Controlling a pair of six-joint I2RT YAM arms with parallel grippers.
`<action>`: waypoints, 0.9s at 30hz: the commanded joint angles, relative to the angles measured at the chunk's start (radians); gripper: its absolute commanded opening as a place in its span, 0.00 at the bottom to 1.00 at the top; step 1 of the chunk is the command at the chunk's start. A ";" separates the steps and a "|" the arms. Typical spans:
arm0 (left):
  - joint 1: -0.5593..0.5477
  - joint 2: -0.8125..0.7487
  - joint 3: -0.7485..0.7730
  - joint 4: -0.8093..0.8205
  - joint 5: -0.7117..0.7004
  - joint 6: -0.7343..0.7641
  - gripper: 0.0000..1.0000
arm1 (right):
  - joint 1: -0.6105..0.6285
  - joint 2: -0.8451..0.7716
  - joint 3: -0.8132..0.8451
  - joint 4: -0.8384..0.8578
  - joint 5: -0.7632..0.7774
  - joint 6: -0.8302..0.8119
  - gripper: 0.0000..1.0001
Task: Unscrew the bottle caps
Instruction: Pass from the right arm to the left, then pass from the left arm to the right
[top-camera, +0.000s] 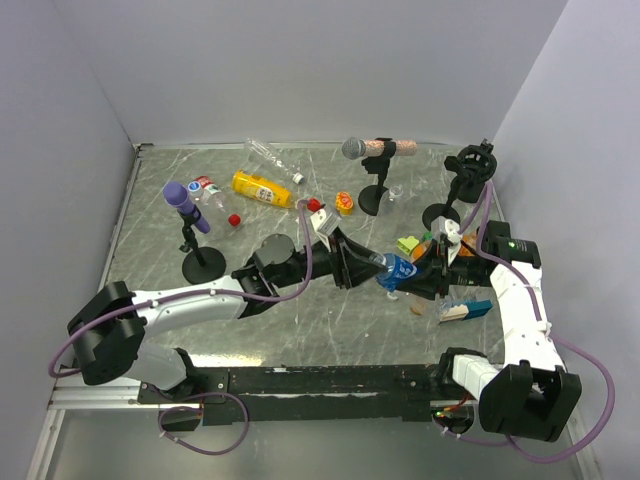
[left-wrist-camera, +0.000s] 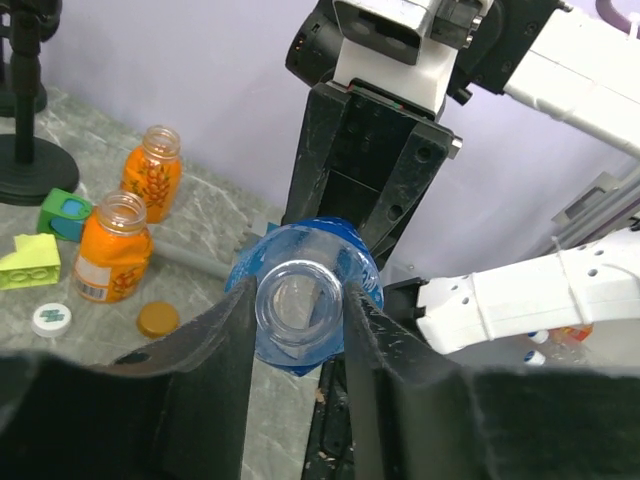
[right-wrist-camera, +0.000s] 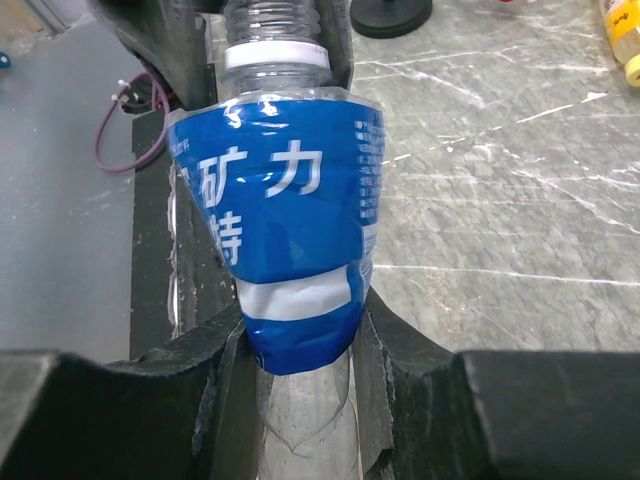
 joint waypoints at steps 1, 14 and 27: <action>-0.003 0.001 0.032 0.035 0.047 -0.016 0.24 | 0.005 0.000 0.032 -0.076 -0.047 -0.043 0.22; -0.001 -0.043 0.155 -0.298 0.014 0.200 0.01 | 0.018 0.005 0.063 -0.055 0.013 0.020 0.80; -0.015 0.102 0.512 -0.784 0.085 0.406 0.01 | 0.172 -0.009 0.300 0.080 0.310 0.372 0.99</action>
